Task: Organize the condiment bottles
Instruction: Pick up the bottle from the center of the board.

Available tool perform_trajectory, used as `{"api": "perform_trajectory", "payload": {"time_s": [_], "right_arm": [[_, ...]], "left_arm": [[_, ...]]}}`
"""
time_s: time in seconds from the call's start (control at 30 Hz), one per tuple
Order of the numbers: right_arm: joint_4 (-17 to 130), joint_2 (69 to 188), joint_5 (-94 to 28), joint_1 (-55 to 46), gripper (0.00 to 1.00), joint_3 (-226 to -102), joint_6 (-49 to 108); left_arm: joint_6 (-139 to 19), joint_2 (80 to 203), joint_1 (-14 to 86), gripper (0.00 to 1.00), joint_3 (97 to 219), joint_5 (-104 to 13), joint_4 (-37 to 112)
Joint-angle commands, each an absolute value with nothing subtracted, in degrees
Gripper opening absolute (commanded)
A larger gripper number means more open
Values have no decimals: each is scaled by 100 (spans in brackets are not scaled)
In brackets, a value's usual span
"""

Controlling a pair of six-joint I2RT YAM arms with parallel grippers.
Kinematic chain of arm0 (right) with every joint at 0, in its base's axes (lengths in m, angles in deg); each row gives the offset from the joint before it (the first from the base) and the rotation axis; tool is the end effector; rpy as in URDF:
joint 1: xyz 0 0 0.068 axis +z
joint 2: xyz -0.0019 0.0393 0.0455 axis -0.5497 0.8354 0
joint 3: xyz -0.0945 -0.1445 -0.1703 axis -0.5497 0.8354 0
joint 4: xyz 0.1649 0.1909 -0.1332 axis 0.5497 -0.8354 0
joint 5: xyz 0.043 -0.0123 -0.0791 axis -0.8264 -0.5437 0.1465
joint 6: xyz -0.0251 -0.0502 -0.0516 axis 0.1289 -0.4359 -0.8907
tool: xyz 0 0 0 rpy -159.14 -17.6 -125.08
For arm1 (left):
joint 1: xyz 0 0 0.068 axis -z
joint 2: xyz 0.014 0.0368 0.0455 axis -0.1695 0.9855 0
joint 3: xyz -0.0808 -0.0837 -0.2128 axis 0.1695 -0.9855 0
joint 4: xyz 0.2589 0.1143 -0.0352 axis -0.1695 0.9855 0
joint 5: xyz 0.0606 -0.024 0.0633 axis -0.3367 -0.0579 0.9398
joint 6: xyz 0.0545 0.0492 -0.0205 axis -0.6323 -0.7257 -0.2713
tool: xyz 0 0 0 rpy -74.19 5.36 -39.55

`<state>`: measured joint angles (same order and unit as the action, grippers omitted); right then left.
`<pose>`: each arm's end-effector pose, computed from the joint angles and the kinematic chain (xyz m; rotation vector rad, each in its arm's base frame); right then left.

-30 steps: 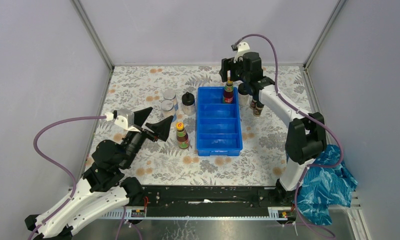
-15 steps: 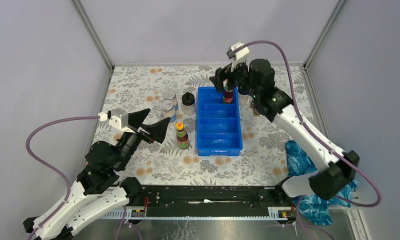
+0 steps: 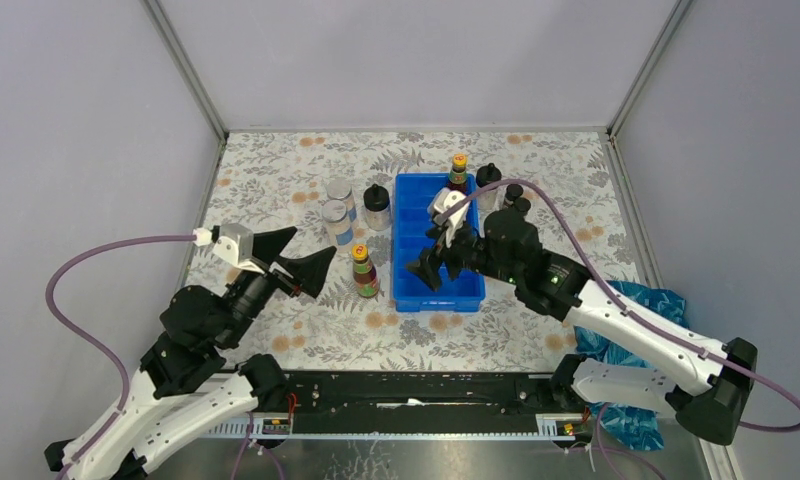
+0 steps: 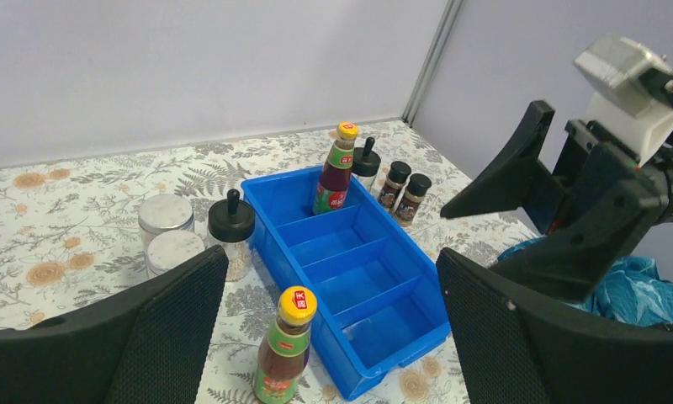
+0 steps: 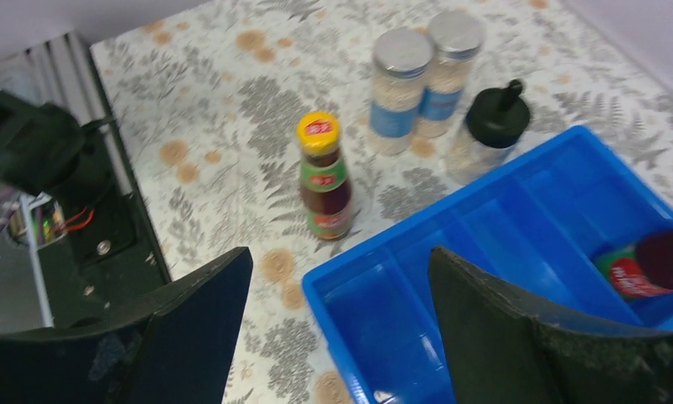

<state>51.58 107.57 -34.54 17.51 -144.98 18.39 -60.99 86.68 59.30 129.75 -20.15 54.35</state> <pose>0.1913 0.2506 0.3349 -0.9321 1.5272 0.7211 0.1189 -0.1100 0.3771 0.2341 1.4396 -0.6542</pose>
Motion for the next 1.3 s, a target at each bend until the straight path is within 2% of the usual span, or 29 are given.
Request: {"api": "perform_trajectory", "payload": {"time_s": [0.0,0.33,0.53,0.63,0.73,1.27], "right_arm": [[5225,10869,-3536,2190,83,-14348,1705],[6490,11481,-3925,2387,87,-13779,1407],[7173,12038,-4045,2385,88,-13781,1254],[7468,12323,-4111,2380,94,-13841,1249],[7697,12519,-4023,2378,95,-13838,1200],[9061,12932,-4140,2127,99,-13664,1653]], "left_arm": [[-6359,8523,5965,98,13228,-2288,5972],[-6693,8558,5966,98,13445,-2982,6649],[-6825,8551,5961,98,13416,-2971,6644],[-6869,8556,5964,98,13358,-3001,6611],[-6898,8543,5964,98,13285,-3023,6562],[-7019,8596,5962,98,13191,-3113,6445]]}}
